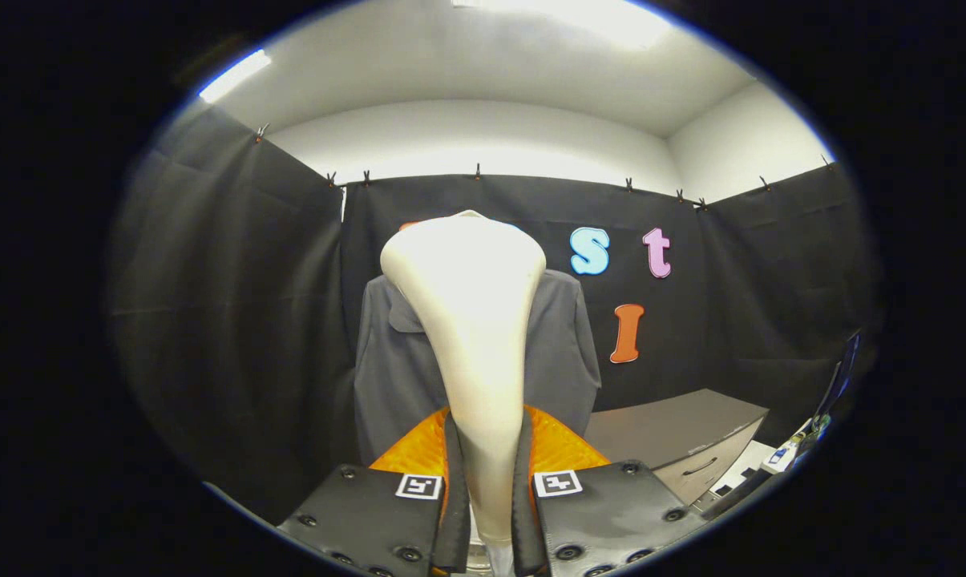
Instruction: Iron the clothes twice with a garment steamer, once on the left side and once on the right side.
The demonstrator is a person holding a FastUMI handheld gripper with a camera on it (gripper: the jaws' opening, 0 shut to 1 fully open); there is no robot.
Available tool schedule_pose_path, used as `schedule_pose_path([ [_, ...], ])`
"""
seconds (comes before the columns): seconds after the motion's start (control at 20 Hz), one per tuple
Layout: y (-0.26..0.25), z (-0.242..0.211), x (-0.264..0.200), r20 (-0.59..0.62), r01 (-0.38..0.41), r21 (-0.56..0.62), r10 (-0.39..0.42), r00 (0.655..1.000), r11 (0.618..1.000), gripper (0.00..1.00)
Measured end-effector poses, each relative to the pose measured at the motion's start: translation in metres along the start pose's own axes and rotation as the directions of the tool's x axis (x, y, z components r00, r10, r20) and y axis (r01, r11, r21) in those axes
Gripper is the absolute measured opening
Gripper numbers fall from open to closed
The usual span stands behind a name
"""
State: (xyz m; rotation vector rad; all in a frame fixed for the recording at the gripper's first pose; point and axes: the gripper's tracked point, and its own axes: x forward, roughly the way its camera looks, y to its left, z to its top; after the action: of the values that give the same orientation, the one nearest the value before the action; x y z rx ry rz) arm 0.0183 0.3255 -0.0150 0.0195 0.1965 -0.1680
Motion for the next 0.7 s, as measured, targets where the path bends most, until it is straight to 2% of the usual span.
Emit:
schedule_pose_path([
  [0.4, -0.0069, 0.0042, -0.0030, 0.016, 0.013, 0.000, -0.013, 1.000, 1.000, 0.28],
  [0.7, 0.0012, 0.0021, -0.0058, 0.003, -0.006, -0.016, 0.006, 1.000, 1.000, 0.28],
])
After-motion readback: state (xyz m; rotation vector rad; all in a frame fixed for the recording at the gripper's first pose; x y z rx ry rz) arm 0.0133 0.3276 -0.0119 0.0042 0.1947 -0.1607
